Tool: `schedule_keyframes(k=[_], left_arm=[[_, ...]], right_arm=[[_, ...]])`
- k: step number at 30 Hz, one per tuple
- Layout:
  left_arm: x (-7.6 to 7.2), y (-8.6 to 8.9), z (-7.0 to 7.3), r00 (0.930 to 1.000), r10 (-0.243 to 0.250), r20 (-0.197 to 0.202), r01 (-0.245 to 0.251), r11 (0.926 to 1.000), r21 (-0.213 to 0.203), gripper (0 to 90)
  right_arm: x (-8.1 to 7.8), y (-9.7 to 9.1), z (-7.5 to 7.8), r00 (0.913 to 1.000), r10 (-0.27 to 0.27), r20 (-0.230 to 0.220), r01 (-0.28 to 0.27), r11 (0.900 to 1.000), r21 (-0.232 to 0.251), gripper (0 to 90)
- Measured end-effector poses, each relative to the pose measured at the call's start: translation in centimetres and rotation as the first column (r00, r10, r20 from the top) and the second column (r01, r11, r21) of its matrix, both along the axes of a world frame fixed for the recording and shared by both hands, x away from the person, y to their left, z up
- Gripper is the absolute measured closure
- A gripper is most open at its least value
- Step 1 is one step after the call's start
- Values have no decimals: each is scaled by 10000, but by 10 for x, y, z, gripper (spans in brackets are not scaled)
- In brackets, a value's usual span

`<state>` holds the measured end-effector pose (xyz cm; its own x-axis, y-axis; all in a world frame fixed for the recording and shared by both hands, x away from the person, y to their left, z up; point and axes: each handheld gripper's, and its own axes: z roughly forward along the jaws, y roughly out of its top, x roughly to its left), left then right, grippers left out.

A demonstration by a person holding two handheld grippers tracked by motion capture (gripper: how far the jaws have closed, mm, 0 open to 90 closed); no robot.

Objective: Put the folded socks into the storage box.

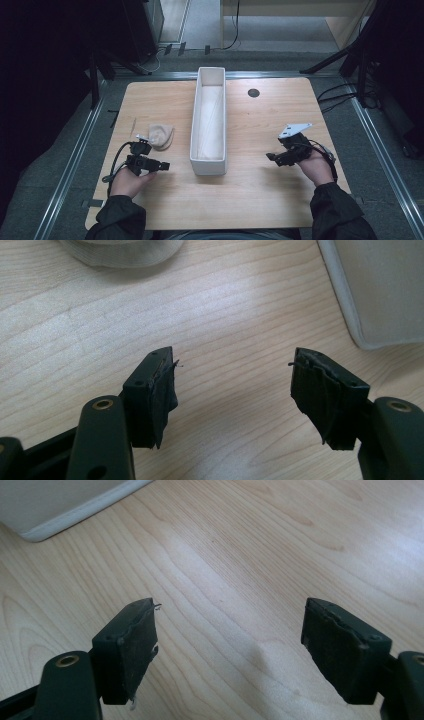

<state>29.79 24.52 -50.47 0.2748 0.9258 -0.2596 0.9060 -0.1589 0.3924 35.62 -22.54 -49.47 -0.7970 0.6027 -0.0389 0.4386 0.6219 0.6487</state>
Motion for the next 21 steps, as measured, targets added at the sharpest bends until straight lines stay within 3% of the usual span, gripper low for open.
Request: schedule_keyframes(k=[3,7,14,17,21], left_arm=[[0,-2,0,9999,-116,24,116,9999,40,336],[6,1,-4,9990,-294,-345,291,9995,-74,336],[14,3,8,9994,-133,-313,146,9991,393,337],[21,6,14,9995,84,-317,-70,9989,455,337],[27,7,24,9994,-12,-346,31,9985,542,342]], right_arm=[[-2,1,0,9999,92,47,-92,9999,-83,221],[0,0,-4,9998,18,-182,-19,10000,-60,222],[-2,-2,-5,9997,8,-248,-10,10000,-80,222],[-1,0,-6,9995,17,-314,-19,10000,-82,223],[-1,-2,-6,9995,-37,-323,34,10000,-81,223]])
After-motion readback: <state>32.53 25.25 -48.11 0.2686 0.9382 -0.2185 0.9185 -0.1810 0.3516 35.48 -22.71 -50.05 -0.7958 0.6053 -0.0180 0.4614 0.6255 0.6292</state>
